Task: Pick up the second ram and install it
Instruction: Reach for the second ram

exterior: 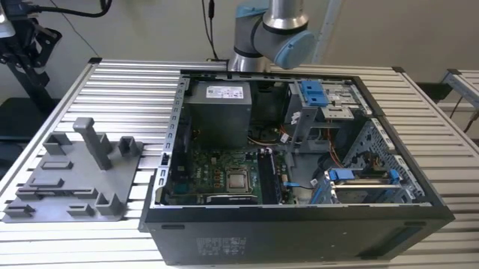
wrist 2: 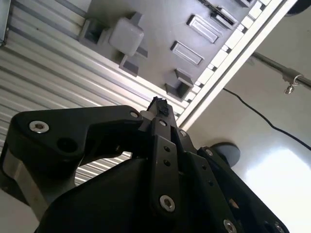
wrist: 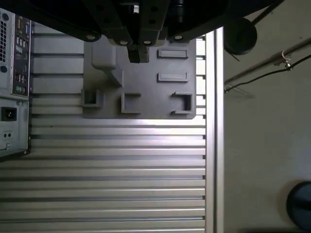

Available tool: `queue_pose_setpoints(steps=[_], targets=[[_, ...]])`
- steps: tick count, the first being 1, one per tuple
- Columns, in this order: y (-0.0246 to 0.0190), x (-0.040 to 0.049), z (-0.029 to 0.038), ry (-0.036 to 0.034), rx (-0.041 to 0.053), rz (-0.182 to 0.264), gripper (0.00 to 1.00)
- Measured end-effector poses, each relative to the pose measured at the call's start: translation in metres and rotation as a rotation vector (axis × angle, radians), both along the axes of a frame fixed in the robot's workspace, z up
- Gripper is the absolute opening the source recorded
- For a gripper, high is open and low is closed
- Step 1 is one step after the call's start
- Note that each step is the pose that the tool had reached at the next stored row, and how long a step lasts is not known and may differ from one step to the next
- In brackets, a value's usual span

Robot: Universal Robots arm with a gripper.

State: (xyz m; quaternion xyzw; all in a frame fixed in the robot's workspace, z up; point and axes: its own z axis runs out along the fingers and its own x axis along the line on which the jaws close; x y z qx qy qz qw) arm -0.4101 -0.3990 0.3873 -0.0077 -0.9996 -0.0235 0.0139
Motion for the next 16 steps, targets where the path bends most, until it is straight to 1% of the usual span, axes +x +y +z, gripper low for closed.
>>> queue_pose_setpoints(steps=[1, 2, 5, 9, 15, 16], targets=[[-0.0012, -0.0001, -0.0007, 0.0002, 0.0, 0.0, 0.11], [-0.0035, -0.0001, -0.0014, 0.0, 0.0, 0.0, 0.11], [-0.0125, -0.0012, -0.0038, 0.0005, 0.0001, 0.0, 0.11], [-0.0232, -0.0037, -0.007, 0.002, -0.0006, 0.0, 0.11], [-0.0411, -0.0071, -0.0111, 0.0035, -0.0022, 0.0, 0.11], [-0.0427, -0.0071, -0.0116, 0.0034, -0.0023, 0.0, 0.11]])
